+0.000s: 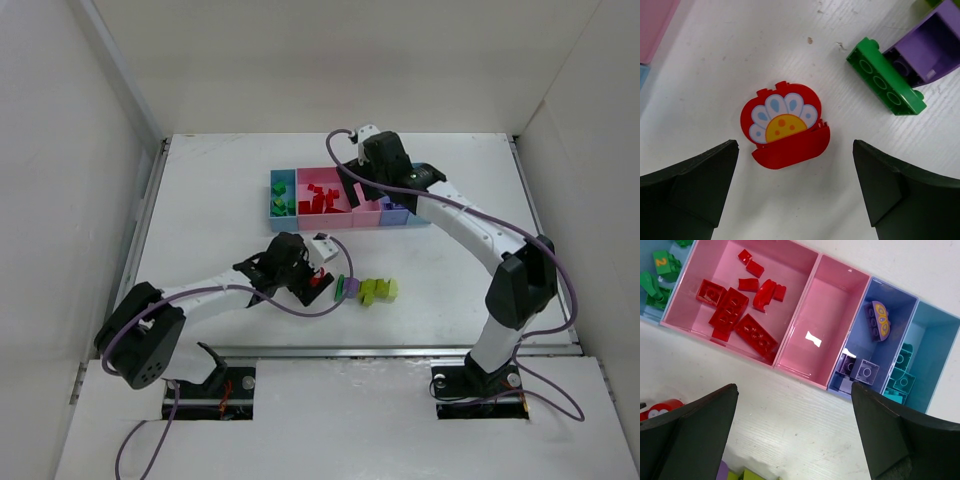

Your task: Sort the legos into containers by color

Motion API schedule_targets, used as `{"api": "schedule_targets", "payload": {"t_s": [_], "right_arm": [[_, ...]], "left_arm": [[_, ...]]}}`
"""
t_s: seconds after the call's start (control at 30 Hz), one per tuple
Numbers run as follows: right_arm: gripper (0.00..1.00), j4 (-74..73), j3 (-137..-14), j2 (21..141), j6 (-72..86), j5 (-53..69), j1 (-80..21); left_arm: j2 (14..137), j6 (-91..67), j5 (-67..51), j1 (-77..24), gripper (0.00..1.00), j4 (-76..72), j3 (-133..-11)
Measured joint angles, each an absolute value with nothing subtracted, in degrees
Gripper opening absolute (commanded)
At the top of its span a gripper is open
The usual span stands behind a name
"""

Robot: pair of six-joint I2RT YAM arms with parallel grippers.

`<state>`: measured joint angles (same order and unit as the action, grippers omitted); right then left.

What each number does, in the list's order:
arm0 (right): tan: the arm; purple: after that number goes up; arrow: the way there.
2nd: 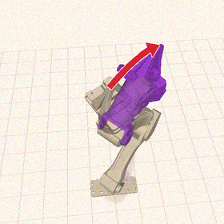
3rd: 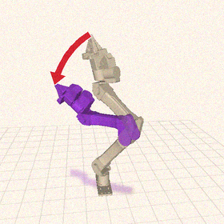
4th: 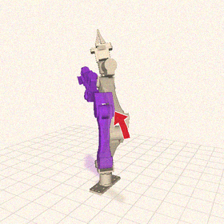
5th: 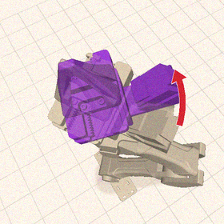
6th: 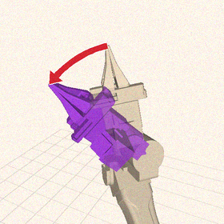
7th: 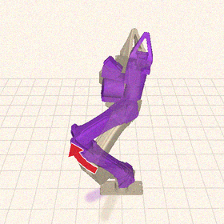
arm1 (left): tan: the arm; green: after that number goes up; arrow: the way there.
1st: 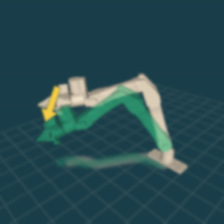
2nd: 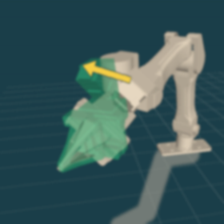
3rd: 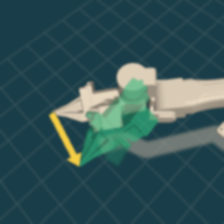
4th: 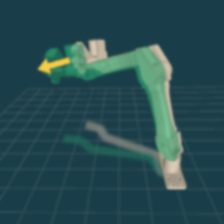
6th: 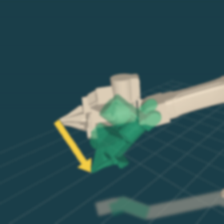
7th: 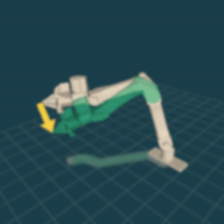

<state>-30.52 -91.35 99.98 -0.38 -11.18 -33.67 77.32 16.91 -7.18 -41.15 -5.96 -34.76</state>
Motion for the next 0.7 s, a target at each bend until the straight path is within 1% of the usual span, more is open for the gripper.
{"api": "schedule_targets", "payload": {"t_s": [0.07,0.1,0.2,0.23,0.37,0.4,0.5,0.53,0.6,0.67,0.7], "right_arm": [[1.00,-30.5,-91.5,100.0,-0.6,-11.2,-33.7],[1.00,-30.6,-91.5,100.1,-0.6,-11.2,-33.7],[1.00,-30.6,-91.5,100.6,-0.7,-11.3,-33.7],[1.00,-30.6,-91.5,100.9,-0.8,-11.3,-33.7],[1.00,-30.9,-91.6,102.2,-1.6,-11.4,-33.4],[1.00,-31.1,-91.8,102.5,-1.7,-11.4,-33.4],[1.00,-31.3,-92.2,102.9,-2.2,-11.5,-33.3],[1.00,-31.4,-92.3,102.9,-2.3,-11.5,-33.3],[1.00,-31.4,-92.8,102.9,-2.6,-11.5,-33.3],[1.00,-31.4,-93.1,102.9,-2.9,-11.4,-33.3],[1.00,-31.5,-93.2,102.9,-3.1,-11.4,-33.3]], "left_arm": [[77.9,17.0,-8.3,-41.1,0.91,-6.1,-34.8],[78.3,17.0,-8.6,-41.1,0.84,-6.1,-34.8],[79.4,16.9,-8.6,-41.1,0.68,-6.1,-34.8],[79.8,16.9,-8.5,-41.1,0.57,-6.2,-34.8],[80.6,17.0,-7.7,-41.1,0.38,-6.2,-34.8],[80.6,16.9,-7.4,-41.1,0.37,-6.3,-34.8],[80.9,17.0,-7.2,-41.1,0.38,-6.5,-35.2],[81.0,17.1,-7.1,-41.1,0.44,-6.7,-35.4],[81.2,17.7,-7.2,-41.1,0.61,-6.7,-36.1],[81.5,18.4,-7.7,-41.1,0.71,-6.8,-37.1],[81.6,18.8,-7.9,-41.1,0.74,-6.8,-37.3]]}}
